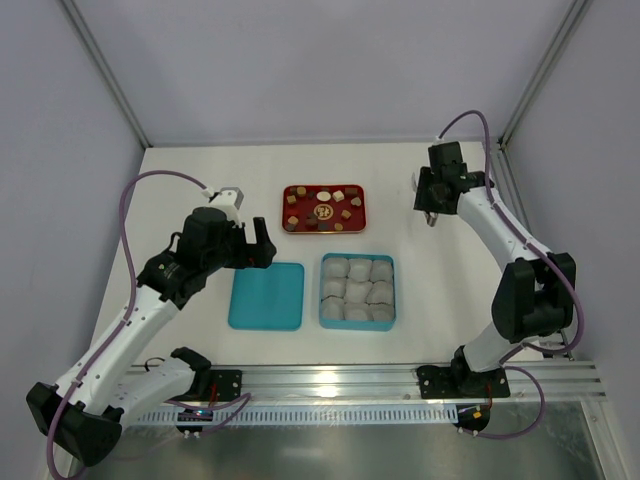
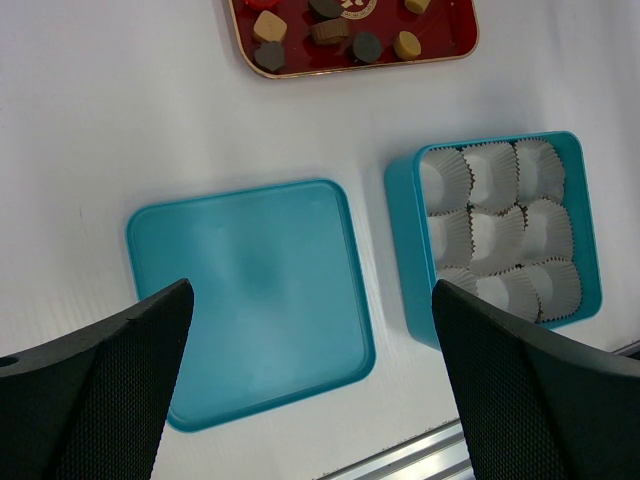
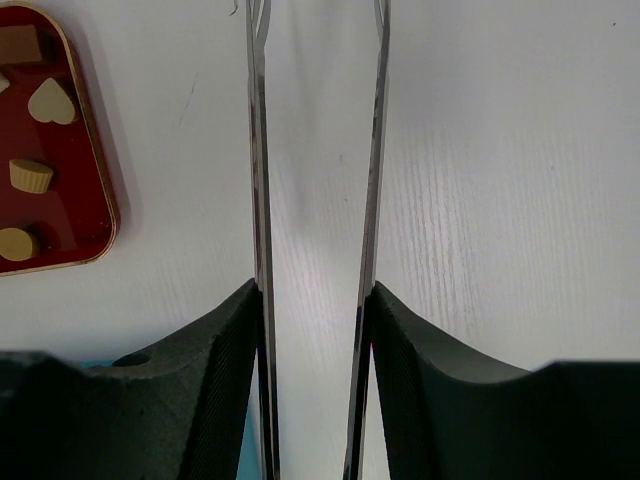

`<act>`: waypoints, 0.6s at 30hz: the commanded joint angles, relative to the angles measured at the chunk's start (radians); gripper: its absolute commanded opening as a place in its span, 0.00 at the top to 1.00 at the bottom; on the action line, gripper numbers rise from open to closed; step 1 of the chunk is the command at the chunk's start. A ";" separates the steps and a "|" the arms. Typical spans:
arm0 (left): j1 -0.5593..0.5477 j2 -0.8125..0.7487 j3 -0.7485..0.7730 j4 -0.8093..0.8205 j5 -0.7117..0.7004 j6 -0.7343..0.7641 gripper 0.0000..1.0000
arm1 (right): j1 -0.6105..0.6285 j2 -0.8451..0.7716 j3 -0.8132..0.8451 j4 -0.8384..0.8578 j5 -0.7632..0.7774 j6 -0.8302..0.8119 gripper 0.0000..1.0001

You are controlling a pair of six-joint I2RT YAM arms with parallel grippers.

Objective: Pack the chocolate

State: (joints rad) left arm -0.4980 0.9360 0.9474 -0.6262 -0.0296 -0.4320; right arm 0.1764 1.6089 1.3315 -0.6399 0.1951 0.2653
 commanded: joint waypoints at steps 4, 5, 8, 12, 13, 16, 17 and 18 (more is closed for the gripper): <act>-0.004 -0.006 0.033 0.008 -0.010 0.019 0.00 | 0.012 -0.112 0.012 -0.018 -0.049 0.015 0.53; -0.004 -0.005 0.034 0.008 -0.010 0.019 0.00 | 0.023 -0.125 0.012 -0.026 -0.054 0.015 0.52; -0.004 -0.005 0.034 0.006 -0.021 0.021 0.00 | 0.081 -0.144 0.015 -0.036 -0.052 0.015 0.52; -0.004 -0.008 0.036 0.005 -0.041 0.022 0.00 | 0.162 -0.155 0.026 -0.046 -0.060 0.028 0.55; -0.004 -0.006 0.036 0.002 -0.047 0.024 0.00 | 0.181 -0.156 0.026 -0.047 -0.062 0.031 0.56; -0.004 -0.002 0.034 -0.001 -0.055 0.024 0.00 | 0.238 -0.156 0.031 -0.044 -0.065 0.041 0.56; -0.005 -0.002 0.036 -0.001 -0.058 0.024 0.00 | 0.267 -0.153 0.032 -0.035 -0.071 0.045 0.57; -0.004 0.000 0.036 -0.001 -0.059 0.024 0.00 | 0.281 -0.149 0.037 -0.032 -0.088 0.046 0.57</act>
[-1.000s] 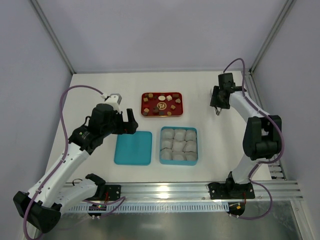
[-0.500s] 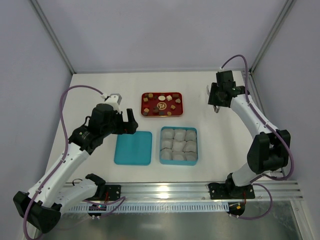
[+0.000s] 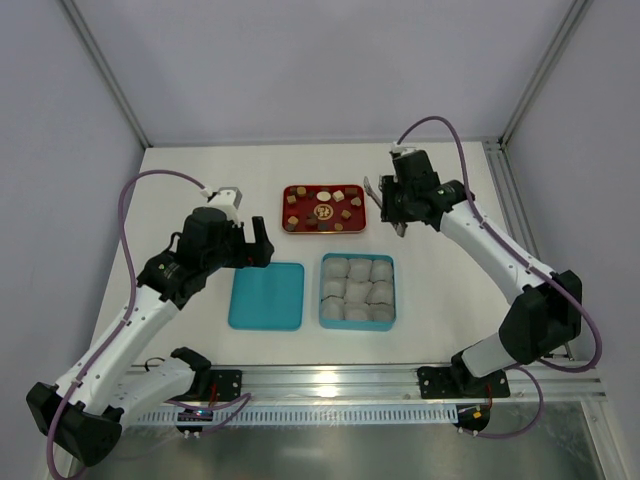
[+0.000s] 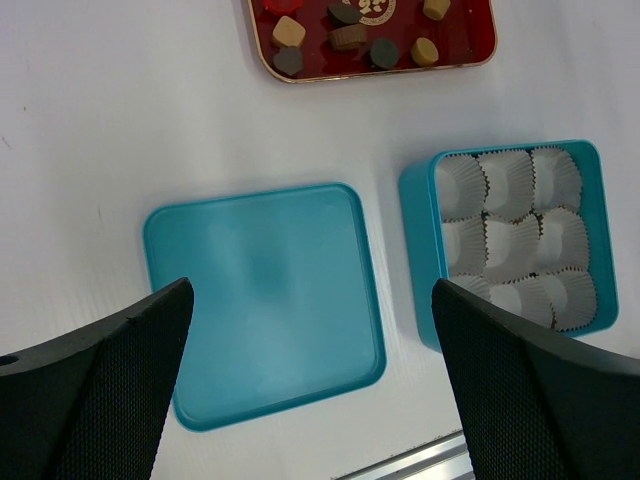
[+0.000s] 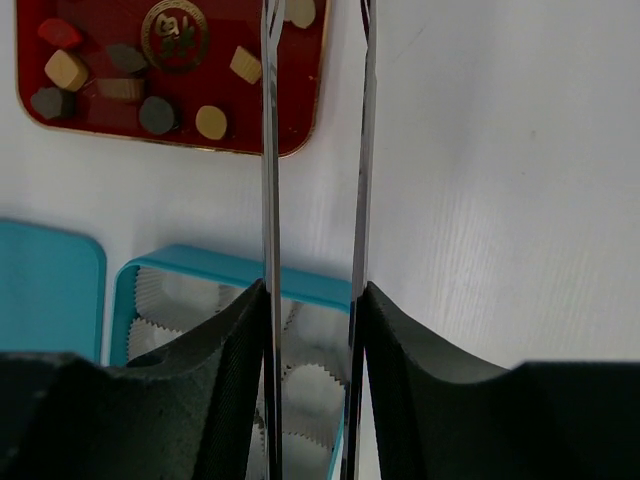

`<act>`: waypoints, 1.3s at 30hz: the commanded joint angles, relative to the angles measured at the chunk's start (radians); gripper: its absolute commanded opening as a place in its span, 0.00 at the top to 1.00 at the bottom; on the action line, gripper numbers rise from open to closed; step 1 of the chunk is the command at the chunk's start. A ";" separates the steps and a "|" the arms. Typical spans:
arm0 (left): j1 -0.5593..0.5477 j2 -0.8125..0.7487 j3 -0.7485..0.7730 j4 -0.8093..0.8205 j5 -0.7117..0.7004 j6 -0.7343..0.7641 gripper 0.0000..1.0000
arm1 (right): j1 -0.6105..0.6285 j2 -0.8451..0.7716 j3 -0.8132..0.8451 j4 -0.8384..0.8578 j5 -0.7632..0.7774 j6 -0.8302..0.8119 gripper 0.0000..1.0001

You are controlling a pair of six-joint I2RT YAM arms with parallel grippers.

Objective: Pack the chocolate

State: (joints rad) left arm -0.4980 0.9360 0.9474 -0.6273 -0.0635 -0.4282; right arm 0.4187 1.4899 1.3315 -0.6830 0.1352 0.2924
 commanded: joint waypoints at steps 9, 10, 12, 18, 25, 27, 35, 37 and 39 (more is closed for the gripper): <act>-0.005 0.003 0.034 -0.006 -0.044 0.022 0.00 | 0.143 0.061 0.101 -0.021 0.014 0.017 0.59; -0.004 0.003 0.034 -0.006 -0.044 0.022 0.00 | 0.147 0.059 0.094 -0.013 0.003 0.017 0.60; -0.005 0.004 0.036 -0.005 -0.041 0.020 0.00 | 0.155 0.061 0.069 -0.006 -0.006 0.017 0.61; -0.004 0.014 0.039 -0.003 -0.030 0.020 0.00 | 0.173 0.089 0.051 0.005 0.003 0.010 0.62; -0.004 0.012 0.036 -0.006 -0.035 0.020 0.00 | 0.175 0.119 0.034 0.011 0.006 0.002 0.62; -0.004 0.014 0.036 -0.005 -0.036 0.020 0.00 | 0.175 0.127 0.026 0.022 0.007 0.001 0.62; -0.004 0.012 0.036 -0.005 -0.035 0.020 0.00 | 0.173 0.167 0.028 0.033 -0.002 -0.010 0.62; -0.004 0.015 0.036 -0.005 -0.035 0.020 0.00 | 0.175 0.171 0.028 0.034 -0.003 -0.012 0.62; -0.004 0.014 0.037 -0.005 -0.035 0.020 0.00 | 0.173 0.175 0.029 0.033 0.000 -0.013 0.62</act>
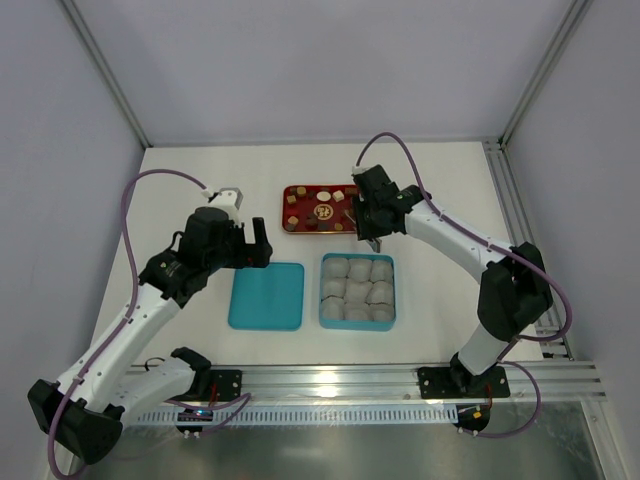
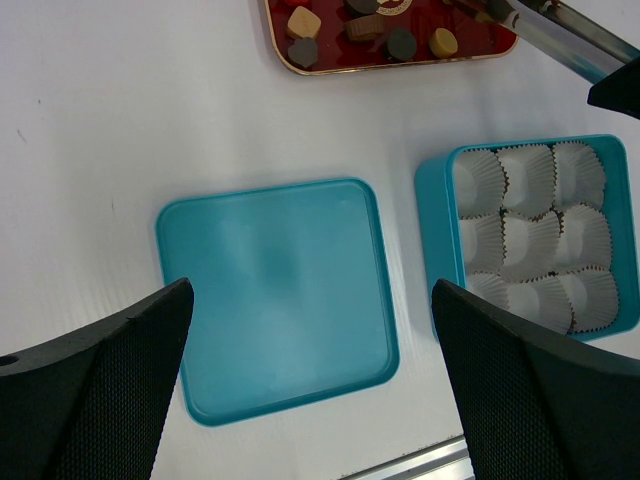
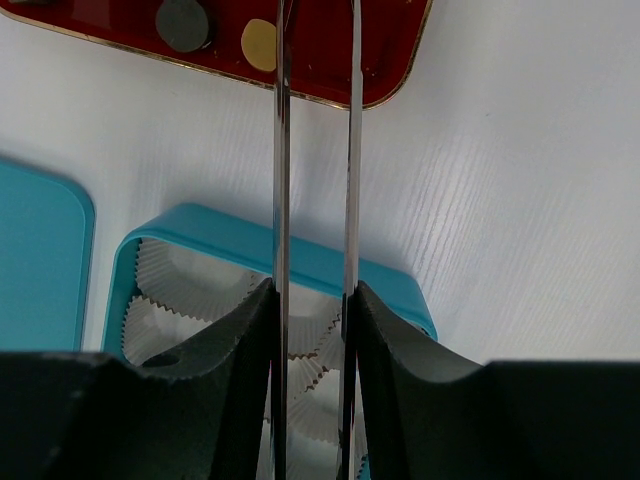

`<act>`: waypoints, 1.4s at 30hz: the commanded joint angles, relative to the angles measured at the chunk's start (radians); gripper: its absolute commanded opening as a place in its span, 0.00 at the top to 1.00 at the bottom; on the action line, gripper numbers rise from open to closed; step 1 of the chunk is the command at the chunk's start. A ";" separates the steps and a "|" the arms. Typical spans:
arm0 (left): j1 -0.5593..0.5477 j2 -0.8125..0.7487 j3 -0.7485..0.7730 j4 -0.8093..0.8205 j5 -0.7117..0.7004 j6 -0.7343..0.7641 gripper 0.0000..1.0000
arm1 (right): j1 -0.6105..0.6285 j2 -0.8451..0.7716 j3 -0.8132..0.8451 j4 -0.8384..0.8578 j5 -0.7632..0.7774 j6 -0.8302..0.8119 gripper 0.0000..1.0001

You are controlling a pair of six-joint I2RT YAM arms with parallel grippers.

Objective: Pack the chocolate

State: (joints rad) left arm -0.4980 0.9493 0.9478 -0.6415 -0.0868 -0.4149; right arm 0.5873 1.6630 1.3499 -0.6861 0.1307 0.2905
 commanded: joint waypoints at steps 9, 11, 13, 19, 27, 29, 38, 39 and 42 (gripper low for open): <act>-0.004 0.000 0.036 0.009 -0.010 0.007 0.00 | 0.006 0.006 0.009 0.030 0.007 -0.011 0.61; -0.004 0.000 0.035 0.009 -0.008 0.007 0.00 | 0.008 0.004 0.012 0.030 0.007 -0.010 0.61; -0.005 0.002 0.036 0.009 -0.007 0.007 0.00 | 0.008 0.003 0.018 0.025 0.009 -0.010 0.60; -0.004 0.002 0.037 0.009 -0.008 0.007 0.00 | 0.009 0.014 0.023 0.025 0.014 -0.013 0.57; -0.004 0.003 0.037 0.009 -0.008 0.008 0.00 | 0.009 0.038 0.038 0.033 0.009 -0.016 0.58; -0.004 0.003 0.037 0.009 -0.008 0.008 0.00 | 0.009 0.041 0.043 0.034 0.010 -0.014 0.61; -0.004 0.002 0.037 0.008 -0.008 0.008 0.00 | 0.009 0.034 0.051 0.031 0.006 -0.013 0.68; -0.004 0.000 0.036 0.008 -0.010 0.008 0.00 | 0.009 0.031 0.051 0.028 0.006 -0.013 0.69; -0.004 0.002 0.037 0.008 -0.010 0.008 0.00 | 0.008 0.012 0.051 0.026 0.009 -0.013 0.70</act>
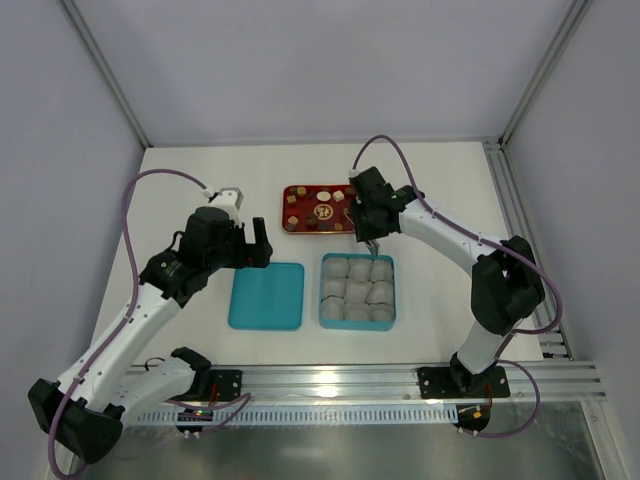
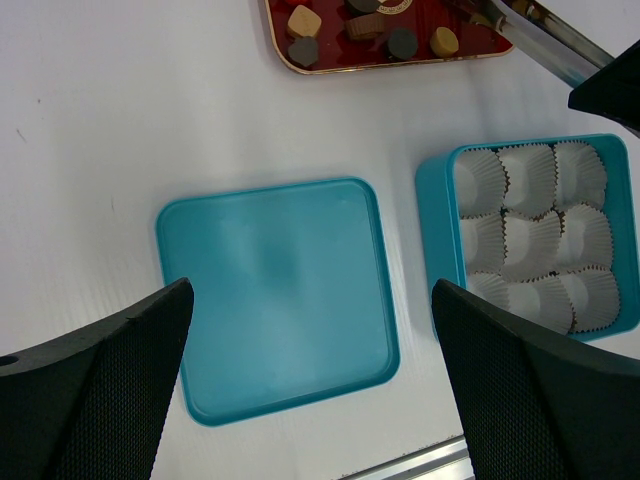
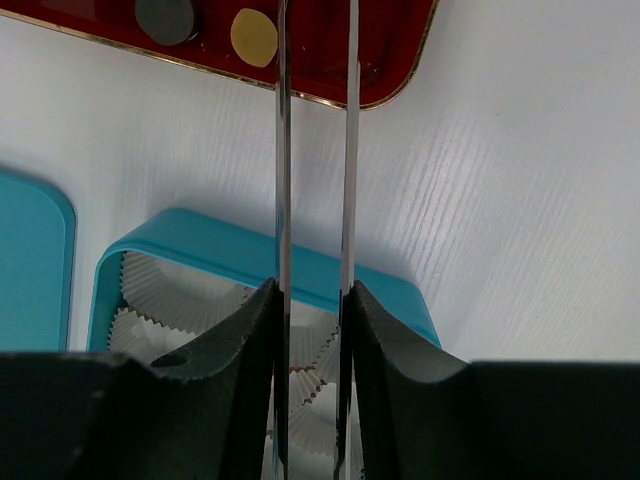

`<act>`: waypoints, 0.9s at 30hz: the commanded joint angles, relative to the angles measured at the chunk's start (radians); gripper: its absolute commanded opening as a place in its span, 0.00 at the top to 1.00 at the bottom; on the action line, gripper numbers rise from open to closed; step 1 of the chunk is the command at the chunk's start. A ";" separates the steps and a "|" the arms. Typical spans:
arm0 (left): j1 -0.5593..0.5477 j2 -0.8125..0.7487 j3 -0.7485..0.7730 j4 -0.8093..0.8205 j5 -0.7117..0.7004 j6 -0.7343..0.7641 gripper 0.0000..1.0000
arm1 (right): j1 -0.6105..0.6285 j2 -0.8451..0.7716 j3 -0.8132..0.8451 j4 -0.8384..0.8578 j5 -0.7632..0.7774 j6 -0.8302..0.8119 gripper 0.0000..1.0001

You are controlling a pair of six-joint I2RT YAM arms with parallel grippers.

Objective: Pack the chocolate

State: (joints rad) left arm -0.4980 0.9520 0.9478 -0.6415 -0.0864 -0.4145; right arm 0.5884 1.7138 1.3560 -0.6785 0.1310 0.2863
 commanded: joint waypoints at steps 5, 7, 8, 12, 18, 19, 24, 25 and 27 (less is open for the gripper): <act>-0.004 -0.002 0.037 0.008 -0.009 0.008 0.00 | 0.008 -0.068 0.045 0.011 0.013 -0.004 0.70; -0.004 -0.002 0.037 0.008 -0.009 0.008 0.00 | 0.008 -0.080 0.046 0.011 0.013 0.001 0.71; -0.002 -0.002 0.037 0.008 -0.009 0.008 0.00 | 0.008 -0.083 0.043 0.010 0.013 0.002 0.70; -0.004 -0.002 0.036 0.008 -0.009 0.008 0.00 | 0.008 -0.102 0.045 0.002 0.009 0.002 0.71; -0.004 -0.004 0.037 0.008 -0.009 0.008 0.00 | 0.010 -0.135 0.045 -0.007 0.013 0.005 0.71; -0.004 -0.004 0.037 0.008 -0.009 0.008 0.00 | 0.008 -0.140 0.045 -0.013 0.010 0.005 0.71; -0.004 -0.004 0.037 0.008 -0.010 0.008 0.00 | 0.008 -0.167 0.035 -0.026 0.007 0.004 0.71; -0.002 -0.004 0.037 0.008 -0.009 0.008 0.00 | 0.008 -0.172 0.032 -0.026 0.009 0.004 0.71; -0.002 -0.004 0.039 0.008 -0.010 0.008 0.00 | 0.008 -0.178 0.020 -0.023 0.010 0.002 0.71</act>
State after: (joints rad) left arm -0.4980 0.9520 0.9478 -0.6415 -0.0864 -0.4145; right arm 0.5900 1.5902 1.3594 -0.7086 0.1318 0.2874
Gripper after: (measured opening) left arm 0.996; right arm 0.339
